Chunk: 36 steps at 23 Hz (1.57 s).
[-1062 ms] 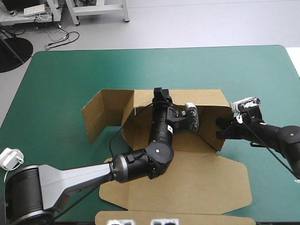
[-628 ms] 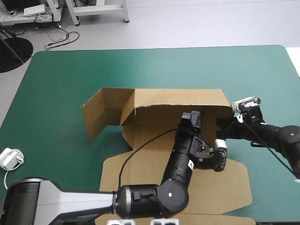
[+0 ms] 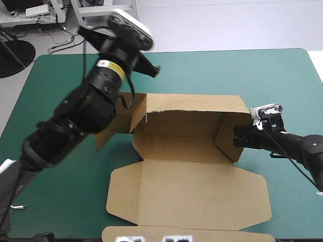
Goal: Fold the box
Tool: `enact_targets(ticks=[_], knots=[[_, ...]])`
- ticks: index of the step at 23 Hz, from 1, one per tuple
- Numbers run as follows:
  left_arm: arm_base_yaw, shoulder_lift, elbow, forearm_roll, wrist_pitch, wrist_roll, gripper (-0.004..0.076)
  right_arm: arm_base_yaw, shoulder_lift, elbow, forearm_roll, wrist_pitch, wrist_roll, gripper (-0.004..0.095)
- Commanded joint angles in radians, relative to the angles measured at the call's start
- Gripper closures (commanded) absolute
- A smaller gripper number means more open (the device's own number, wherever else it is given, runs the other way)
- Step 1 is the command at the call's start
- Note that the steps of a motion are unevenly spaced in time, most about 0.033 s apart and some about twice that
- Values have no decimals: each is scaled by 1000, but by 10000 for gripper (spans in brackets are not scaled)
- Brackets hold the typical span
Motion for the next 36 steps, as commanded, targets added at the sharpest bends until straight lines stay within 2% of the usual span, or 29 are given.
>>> enact_targets(ticks=[1,2,4,7,9,12,15,19,23,26,28,30,32,36], knots=[[262,-54,-85,-317,-29,158,724,4,-4,-11,0,86,47,908],[368,-57,-89,-446,-22,212,724,4,-4,-16,-13,86,74,908],[583,-59,-87,-716,15,330,724,4,-4,-63,-122,103,190,908],[886,-48,-84,-1066,143,500,724,8,2,-206,-281,165,388,908],[1041,-43,-66,-1146,211,523,724,56,34,-329,-408,240,540,908],[1144,-43,-19,-1198,286,534,724,144,112,-464,-551,330,721,908],[1196,-45,54,-1241,364,589,724,208,207,-577,-649,402,835,908],[1202,-45,183,-1282,393,650,724,251,345,-710,-660,482,862,908],[1202,-45,284,-1339,376,688,724,261,461,-814,-672,462,884,908],[1202,-45,316,-1367,360,699,724,263,534,-881,-679,401,911,896],[1202,-45,316,-1384,355,705,724,263,558,-899,-688,382,938,831],[1202,-45,316,-1396,339,706,724,263,565,-922,-734,387,938,584],[1202,-45,316,-1398,339,714,724,263,565,-971,-738,422,938,484],[1202,-44,316,-1398,339,724,724,263,562,-1174,-755,557,977,488]])
